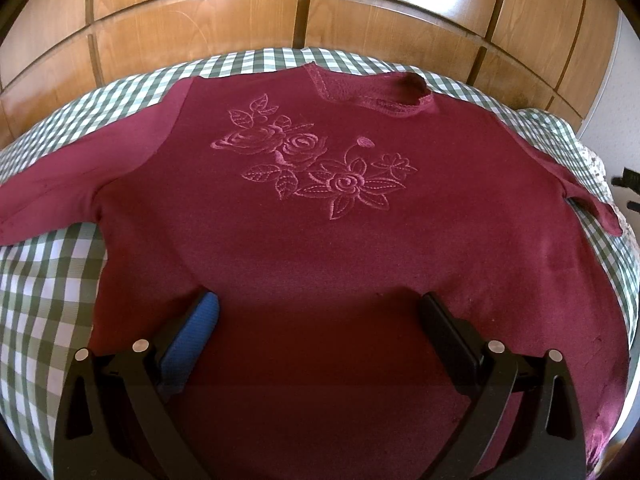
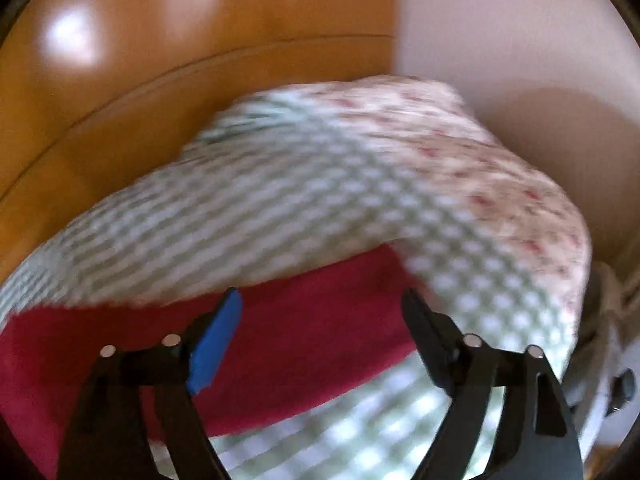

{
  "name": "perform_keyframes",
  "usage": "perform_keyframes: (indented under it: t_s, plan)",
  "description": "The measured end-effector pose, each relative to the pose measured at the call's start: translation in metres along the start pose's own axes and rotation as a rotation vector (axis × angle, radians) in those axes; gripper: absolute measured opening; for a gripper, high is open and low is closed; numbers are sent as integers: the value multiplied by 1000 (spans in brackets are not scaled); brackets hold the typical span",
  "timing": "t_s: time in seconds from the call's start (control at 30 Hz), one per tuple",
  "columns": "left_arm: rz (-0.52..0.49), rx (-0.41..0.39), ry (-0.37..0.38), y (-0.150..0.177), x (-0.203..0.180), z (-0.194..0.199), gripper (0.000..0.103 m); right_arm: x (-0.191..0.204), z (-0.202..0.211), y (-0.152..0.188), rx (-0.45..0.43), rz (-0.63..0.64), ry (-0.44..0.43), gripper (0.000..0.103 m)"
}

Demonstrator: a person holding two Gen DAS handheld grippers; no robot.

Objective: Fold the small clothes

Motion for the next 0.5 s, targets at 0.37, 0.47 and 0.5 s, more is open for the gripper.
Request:
perform_keyframes:
  t_s: [0.37, 0.47, 0.5]
  plan:
    - [16, 5, 18, -1, 1, 3, 99, 188, -1, 145, 214, 232, -279, 94]
    - [48, 10, 50, -13, 7, 9, 92, 187, -23, 162, 212, 241, -206, 96]
    - [62, -1, 61, -20, 11, 10, 91, 186, -23, 163, 197, 232, -223, 96]
Point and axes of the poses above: each gripper's, at about its wrist camera, not at the fingertips, and z roughly against the way its jaws point, x to its left, y to its underside, the point moved 4 cm from there along -z, roughly the way its jaws point, and after that the axes turned 15 degrees about -z, right-handed, at the moved point
